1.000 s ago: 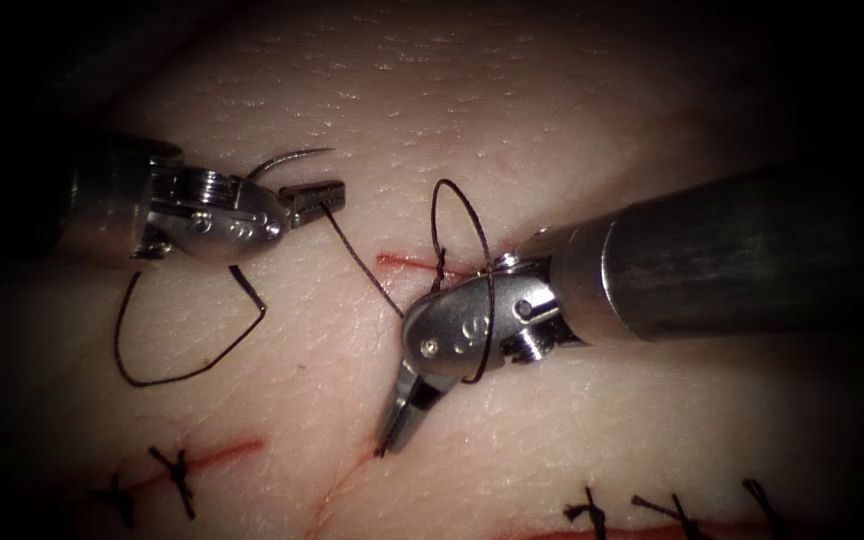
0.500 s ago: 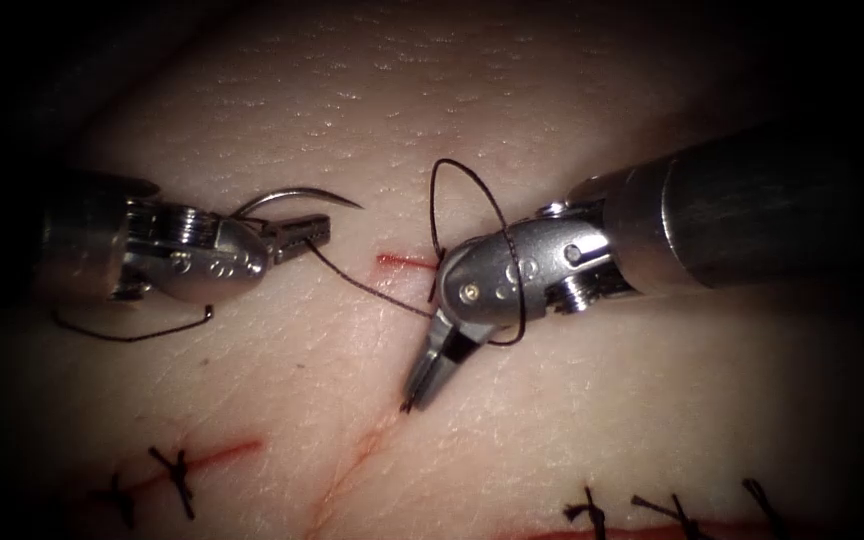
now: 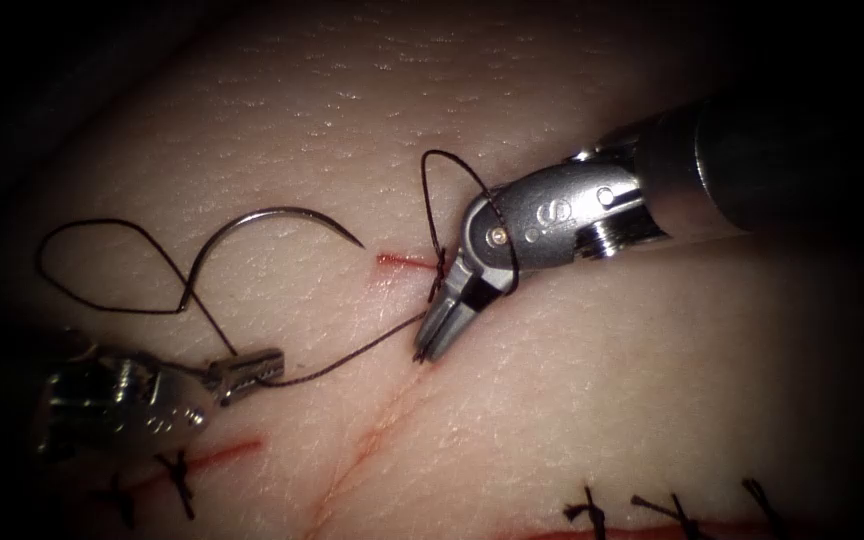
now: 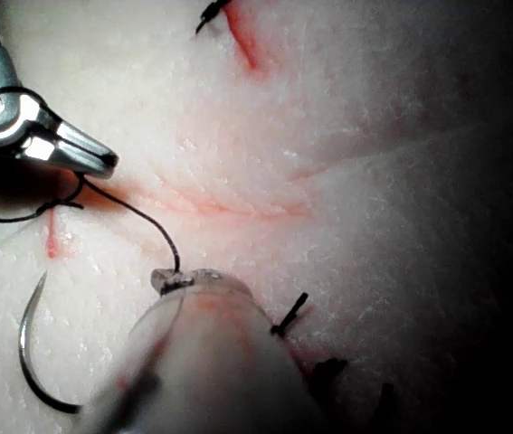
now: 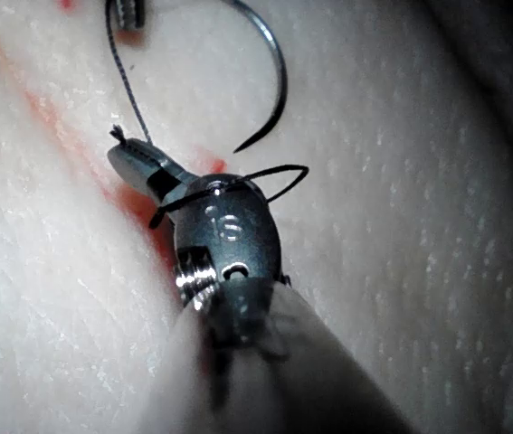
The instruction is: Wound Closure
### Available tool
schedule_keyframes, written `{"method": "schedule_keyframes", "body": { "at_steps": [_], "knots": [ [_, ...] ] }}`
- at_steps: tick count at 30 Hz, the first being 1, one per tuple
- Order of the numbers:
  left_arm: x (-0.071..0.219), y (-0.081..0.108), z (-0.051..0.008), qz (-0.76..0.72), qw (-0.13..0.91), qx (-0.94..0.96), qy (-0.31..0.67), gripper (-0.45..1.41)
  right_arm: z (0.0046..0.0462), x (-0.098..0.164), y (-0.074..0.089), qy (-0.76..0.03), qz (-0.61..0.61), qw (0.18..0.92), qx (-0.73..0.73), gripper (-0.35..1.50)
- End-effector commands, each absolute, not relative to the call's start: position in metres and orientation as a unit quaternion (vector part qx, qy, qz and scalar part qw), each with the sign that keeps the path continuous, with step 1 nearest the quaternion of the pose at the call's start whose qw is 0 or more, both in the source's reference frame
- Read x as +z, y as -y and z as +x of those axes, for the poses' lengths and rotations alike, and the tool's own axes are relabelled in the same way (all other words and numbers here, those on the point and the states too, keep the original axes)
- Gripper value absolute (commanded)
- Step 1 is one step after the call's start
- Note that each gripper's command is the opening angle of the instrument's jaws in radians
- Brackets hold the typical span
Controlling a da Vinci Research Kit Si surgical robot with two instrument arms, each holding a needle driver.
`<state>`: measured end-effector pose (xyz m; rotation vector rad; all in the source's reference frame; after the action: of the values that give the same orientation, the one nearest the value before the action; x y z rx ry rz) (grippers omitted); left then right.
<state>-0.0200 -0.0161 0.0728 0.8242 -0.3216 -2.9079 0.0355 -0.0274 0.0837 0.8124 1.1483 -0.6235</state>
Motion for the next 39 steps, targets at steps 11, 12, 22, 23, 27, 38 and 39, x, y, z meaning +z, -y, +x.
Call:
{"method": "schedule_keyframes", "body": {
  "at_steps": [11,12,22,23,27,38,39],
  "knots": [
    [0.071,0.022,-0.0186,0.262,0.069,-0.958,0.1,-0.45,0.0349,0.087,0.024,-0.53,0.353,0.734,-0.236,-0.35],
    [0.07,0.022,-0.0182,0.262,0.07,-0.957,0.099,-0.45,0.0349,0.087,0.024,-0.53,0.351,0.735,-0.235,-0.35],
    [0.067,0.025,-0.0147,0.263,0.091,-0.957,0.085,-0.45,0.0348,0.088,0.024,-0.527,0.349,0.741,-0.227,-0.35],
    [0.067,0.025,-0.0143,0.264,0.095,-0.957,0.079,-0.45,0.0348,0.088,0.024,-0.527,0.349,0.741,-0.227,-0.35],
    [0.064,0.026,-0.0123,0.297,0.12,-0.947,0.039,-0.45,0.0347,0.088,0.023,-0.527,0.346,0.743,-0.224,-0.35],
    [0.059,0.028,-0.0065,0.359,0.147,-0.922,-0.009,-0.45,0.0342,0.089,0.023,-0.524,0.344,0.749,-0.216,-0.35],
    [0.059,0.028,-0.0063,0.36,0.148,-0.921,-0.011,-0.45,0.0342,0.089,0.022,-0.524,0.342,0.75,-0.215,-0.35]
  ]
}}
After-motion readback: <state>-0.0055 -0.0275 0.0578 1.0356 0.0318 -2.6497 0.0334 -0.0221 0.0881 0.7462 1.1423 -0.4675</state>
